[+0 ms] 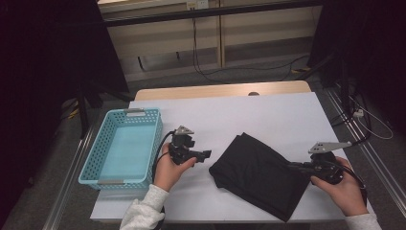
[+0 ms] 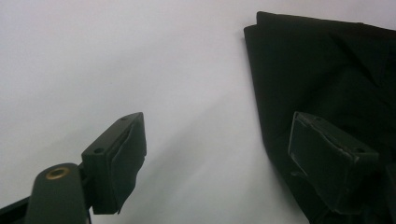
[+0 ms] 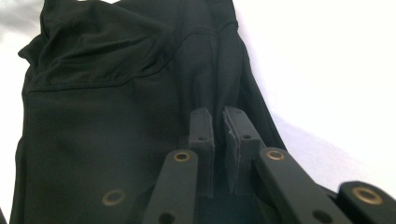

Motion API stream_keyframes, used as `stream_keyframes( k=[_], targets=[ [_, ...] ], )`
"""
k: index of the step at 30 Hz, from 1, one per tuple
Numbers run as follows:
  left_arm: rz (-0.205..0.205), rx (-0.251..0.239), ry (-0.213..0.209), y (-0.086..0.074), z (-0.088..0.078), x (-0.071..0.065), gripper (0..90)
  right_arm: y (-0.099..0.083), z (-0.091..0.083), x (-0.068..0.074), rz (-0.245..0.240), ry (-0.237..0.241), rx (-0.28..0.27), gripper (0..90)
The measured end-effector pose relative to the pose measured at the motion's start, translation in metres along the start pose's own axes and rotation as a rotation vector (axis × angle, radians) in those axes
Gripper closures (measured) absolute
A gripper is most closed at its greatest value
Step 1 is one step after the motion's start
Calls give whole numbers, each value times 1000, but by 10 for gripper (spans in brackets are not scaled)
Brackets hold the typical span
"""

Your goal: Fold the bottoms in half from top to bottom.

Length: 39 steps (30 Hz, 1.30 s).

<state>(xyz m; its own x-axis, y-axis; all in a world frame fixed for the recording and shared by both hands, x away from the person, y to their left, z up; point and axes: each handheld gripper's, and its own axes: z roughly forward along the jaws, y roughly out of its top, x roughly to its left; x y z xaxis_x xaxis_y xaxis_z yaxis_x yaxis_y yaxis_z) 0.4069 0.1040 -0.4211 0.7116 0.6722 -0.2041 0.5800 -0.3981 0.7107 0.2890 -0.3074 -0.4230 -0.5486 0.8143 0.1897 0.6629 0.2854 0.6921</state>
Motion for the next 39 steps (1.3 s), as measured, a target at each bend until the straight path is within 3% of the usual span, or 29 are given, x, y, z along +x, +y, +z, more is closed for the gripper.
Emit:
stream_keyframes(
  k=[7, 9, 17, 19, 21, 24, 29, 32, 39],
  targets=[
    [11, 9, -4, 0, 0, 0, 190, -5, -7, -7, 20, -3, -2, 826],
    [4, -5, 12, 0, 0, -1, 190, -7, -9, -9, 28, -6, -3, 826],
    [-2, -18, 1, 2, -3, -1, 190, -15, -18, -15, 44, -15, -3, 825],
    [15, -4, -1, 2, -3, -1, 190, -16, -19, -15, 44, -14, 1, 825],
    [6, -13, 15, 2, -1, -3, 190, -18, -20, -16, 44, -11, 7, 824],
    [6, -10, 1, 1, -1, -3, 190, -20, -20, -18, 48, 0, 24, 820],
    [14, 3, -7, 1, 0, -4, 189, -19, -16, -16, 20, -29, 18, 689],
    [13, 4, -12, 1, 2, -7, 189, -15, -15, -13, -5, -43, -13, 630],
    [17, 29, -30, -4, 11, -15, 189, -3, -2, -8, -2, -72, -55, 488]
  ],
)
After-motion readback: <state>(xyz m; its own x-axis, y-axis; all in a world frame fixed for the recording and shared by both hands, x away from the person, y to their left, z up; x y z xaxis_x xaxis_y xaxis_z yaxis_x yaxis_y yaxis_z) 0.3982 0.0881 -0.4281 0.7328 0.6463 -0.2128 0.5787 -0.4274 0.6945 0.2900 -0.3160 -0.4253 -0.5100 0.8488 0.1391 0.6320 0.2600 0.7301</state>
